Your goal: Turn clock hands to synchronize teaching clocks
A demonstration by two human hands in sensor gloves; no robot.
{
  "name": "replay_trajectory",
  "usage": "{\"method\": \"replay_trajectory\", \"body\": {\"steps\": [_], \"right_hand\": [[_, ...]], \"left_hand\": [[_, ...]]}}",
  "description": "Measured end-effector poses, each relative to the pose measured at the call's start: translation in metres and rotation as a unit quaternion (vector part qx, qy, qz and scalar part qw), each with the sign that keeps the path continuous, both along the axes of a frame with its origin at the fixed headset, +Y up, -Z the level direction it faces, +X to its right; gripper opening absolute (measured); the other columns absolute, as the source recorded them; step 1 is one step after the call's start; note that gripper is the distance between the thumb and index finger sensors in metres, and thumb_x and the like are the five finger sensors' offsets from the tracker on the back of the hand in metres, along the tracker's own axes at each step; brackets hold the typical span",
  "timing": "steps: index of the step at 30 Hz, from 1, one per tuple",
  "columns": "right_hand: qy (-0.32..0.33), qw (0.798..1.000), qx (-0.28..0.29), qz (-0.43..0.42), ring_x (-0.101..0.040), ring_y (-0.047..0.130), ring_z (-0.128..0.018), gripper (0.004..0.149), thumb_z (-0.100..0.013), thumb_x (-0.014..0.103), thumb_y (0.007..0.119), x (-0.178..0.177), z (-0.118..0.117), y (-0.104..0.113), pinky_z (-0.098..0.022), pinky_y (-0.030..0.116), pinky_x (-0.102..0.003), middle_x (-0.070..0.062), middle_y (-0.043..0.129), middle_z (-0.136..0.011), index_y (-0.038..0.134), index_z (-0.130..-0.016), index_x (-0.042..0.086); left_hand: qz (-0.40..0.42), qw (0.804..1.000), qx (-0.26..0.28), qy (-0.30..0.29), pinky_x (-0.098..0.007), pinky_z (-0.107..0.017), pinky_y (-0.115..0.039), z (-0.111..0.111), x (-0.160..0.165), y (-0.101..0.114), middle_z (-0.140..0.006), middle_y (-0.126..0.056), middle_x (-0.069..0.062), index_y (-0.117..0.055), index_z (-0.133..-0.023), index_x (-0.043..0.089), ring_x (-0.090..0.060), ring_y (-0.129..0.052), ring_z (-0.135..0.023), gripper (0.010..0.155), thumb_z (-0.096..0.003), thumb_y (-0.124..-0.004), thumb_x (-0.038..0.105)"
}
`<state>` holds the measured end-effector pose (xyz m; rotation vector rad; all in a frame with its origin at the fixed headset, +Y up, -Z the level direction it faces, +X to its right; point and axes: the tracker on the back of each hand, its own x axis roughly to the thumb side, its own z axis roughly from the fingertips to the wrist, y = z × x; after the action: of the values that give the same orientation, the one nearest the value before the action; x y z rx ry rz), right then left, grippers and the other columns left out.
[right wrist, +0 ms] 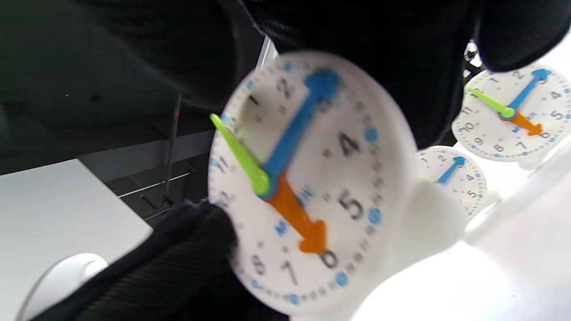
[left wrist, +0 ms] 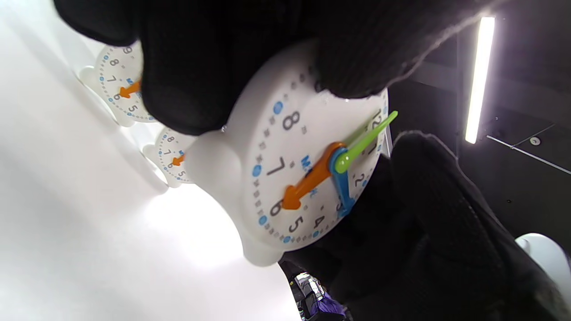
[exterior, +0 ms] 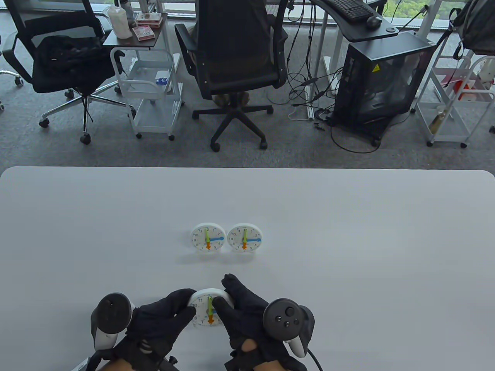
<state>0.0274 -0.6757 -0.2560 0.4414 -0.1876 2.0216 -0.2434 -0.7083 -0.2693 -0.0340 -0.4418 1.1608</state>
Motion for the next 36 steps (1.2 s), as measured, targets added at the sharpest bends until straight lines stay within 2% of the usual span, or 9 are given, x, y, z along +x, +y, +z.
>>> {"method": "replay_trajectory", "body": {"steps": [3,7,9,12,15,23,29,36], "right_hand": [[0.032,0.999,-0.006,0.037,-0.047,0.089,-0.071,0.053,-0.052,0.030,0.078,0.000,-0.001,0.003,-0.052,0.064,-0.071,-0.018,0.087,-0.083,0.075,-0.096,0.001],[0.039,0.994,0.013,0.098,-0.045,0.089,-0.073,0.052,-0.050,0.026,0.082,-0.001,-0.004,0.003,-0.053,0.064,-0.071,-0.016,0.089,-0.082,0.077,-0.095,0.001],[0.031,0.994,0.018,0.108,-0.045,0.090,-0.073,0.051,-0.049,0.025,0.082,0.000,-0.005,0.003,-0.053,0.064,-0.071,-0.015,0.090,-0.082,0.077,-0.094,0.002],[0.008,0.991,0.011,0.134,-0.045,0.090,-0.073,0.051,-0.049,0.024,0.083,0.007,-0.011,-0.001,-0.053,0.064,-0.071,-0.016,0.090,-0.082,0.078,-0.094,0.002],[-0.013,0.989,-0.006,0.149,-0.045,0.089,-0.073,0.050,-0.049,0.024,0.083,0.016,-0.019,-0.007,-0.054,0.064,-0.071,-0.016,0.090,-0.082,0.078,-0.094,0.002],[-0.101,0.975,-0.043,0.194,-0.046,0.088,-0.074,0.050,-0.048,0.023,0.083,0.065,-0.062,-0.028,-0.054,0.062,-0.072,-0.016,0.089,-0.083,0.078,-0.094,0.003],[-0.177,0.967,-0.079,0.165,-0.046,0.088,-0.075,0.050,-0.048,0.023,0.082,0.104,-0.106,-0.036,-0.054,0.062,-0.072,-0.015,0.088,-0.083,0.078,-0.094,0.003],[-0.218,0.960,-0.121,0.131,-0.046,0.087,-0.075,0.050,-0.048,0.023,0.082,0.128,-0.147,-0.055,-0.055,0.062,-0.072,-0.014,0.088,-0.084,0.078,-0.094,0.004]], "left_hand": [[0.001,1.000,-0.006,0.002,-0.069,-0.058,-0.066,-0.003,-0.004,-0.001,-0.083,-0.101,-0.010,-0.081,-0.094,0.022,-0.041,-0.102,-0.066,0.049,-0.0490,-0.088,0.040],[-0.009,1.000,-0.024,-0.006,-0.070,-0.058,-0.065,-0.008,-0.005,-0.005,-0.085,-0.101,-0.010,-0.082,-0.094,0.024,-0.042,-0.101,-0.068,0.048,-0.0489,-0.089,0.040],[-0.011,0.999,-0.039,-0.010,-0.071,-0.059,-0.063,-0.010,-0.005,-0.008,-0.091,-0.096,-0.014,-0.079,-0.096,0.026,-0.044,-0.098,-0.074,0.049,-0.0502,-0.087,0.040],[-0.022,0.998,-0.061,-0.023,-0.073,-0.060,-0.057,-0.012,-0.005,-0.012,-0.104,-0.081,-0.020,-0.064,-0.106,0.023,-0.051,-0.084,-0.085,0.065,-0.0505,-0.087,0.048],[-0.045,0.997,-0.062,-0.025,-0.073,-0.061,-0.054,-0.013,-0.006,-0.013,-0.109,-0.073,-0.023,-0.059,-0.108,0.023,-0.054,-0.077,-0.090,0.071,-0.0502,-0.086,0.053],[-0.073,0.995,-0.053,-0.029,-0.073,-0.061,-0.053,-0.011,-0.004,-0.011,-0.109,-0.072,-0.024,-0.061,-0.108,0.020,-0.055,-0.075,-0.091,0.071,-0.0505,-0.085,0.055],[-0.079,0.995,-0.045,-0.033,-0.073,-0.060,-0.053,-0.010,-0.002,-0.007,-0.109,-0.072,-0.024,-0.062,-0.107,0.020,-0.055,-0.075,-0.090,0.070,-0.0506,-0.084,0.055],[-0.078,0.994,-0.058,-0.041,-0.073,-0.060,-0.053,-0.010,-0.001,-0.007,-0.109,-0.072,-0.025,-0.064,-0.107,0.021,-0.056,-0.075,-0.090,0.069,-0.0508,-0.084,0.055]]}}
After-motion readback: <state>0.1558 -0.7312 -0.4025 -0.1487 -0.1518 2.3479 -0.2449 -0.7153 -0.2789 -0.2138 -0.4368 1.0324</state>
